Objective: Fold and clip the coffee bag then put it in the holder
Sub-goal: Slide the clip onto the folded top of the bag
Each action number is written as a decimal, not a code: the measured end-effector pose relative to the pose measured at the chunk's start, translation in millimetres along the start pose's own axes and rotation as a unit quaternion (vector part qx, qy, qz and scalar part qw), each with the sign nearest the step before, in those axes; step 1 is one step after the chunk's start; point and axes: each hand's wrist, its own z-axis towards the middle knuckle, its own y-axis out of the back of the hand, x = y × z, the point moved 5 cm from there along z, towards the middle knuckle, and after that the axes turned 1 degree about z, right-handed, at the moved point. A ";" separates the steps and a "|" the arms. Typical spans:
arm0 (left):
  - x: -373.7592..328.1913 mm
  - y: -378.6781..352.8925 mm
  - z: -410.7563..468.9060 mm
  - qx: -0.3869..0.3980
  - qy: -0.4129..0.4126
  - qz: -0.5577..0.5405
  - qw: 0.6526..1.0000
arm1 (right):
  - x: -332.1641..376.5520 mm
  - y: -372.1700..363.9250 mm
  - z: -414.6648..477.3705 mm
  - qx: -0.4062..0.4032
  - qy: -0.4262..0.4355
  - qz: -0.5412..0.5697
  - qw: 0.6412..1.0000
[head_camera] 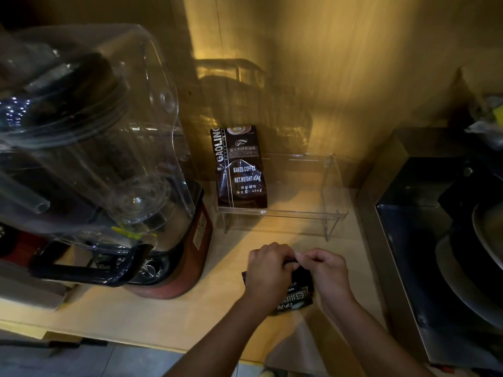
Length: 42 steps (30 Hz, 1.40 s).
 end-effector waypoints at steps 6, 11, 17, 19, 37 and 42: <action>-2.3 -9.3 4.2 -0.026 0.018 -0.107 0.994 | -1.4 11.6 3.6 0.043 -0.001 -0.020 0.999; 3.9 -10.4 2.7 -0.047 0.013 -0.117 0.992 | -20.1 38.7 19.6 -0.070 0.020 -0.116 0.991; 6.6 -10.6 0.4 -0.035 0.002 -0.128 0.991 | -65.4 72.0 41.9 -0.002 -0.023 -0.552 0.833; 8.0 -10.6 -0.4 -0.034 0.011 -0.135 0.990 | -73.9 76.0 37.9 0.015 -0.028 -0.558 0.829; 3.6 -18.5 5.0 -0.037 0.011 -0.056 0.998 | -51.2 75.1 29.2 0.009 0.014 -0.301 0.953; -1.1 -21.2 9.8 -0.015 -0.022 -0.003 1.000 | -40.8 78.9 27.0 0.023 0.052 -0.226 0.973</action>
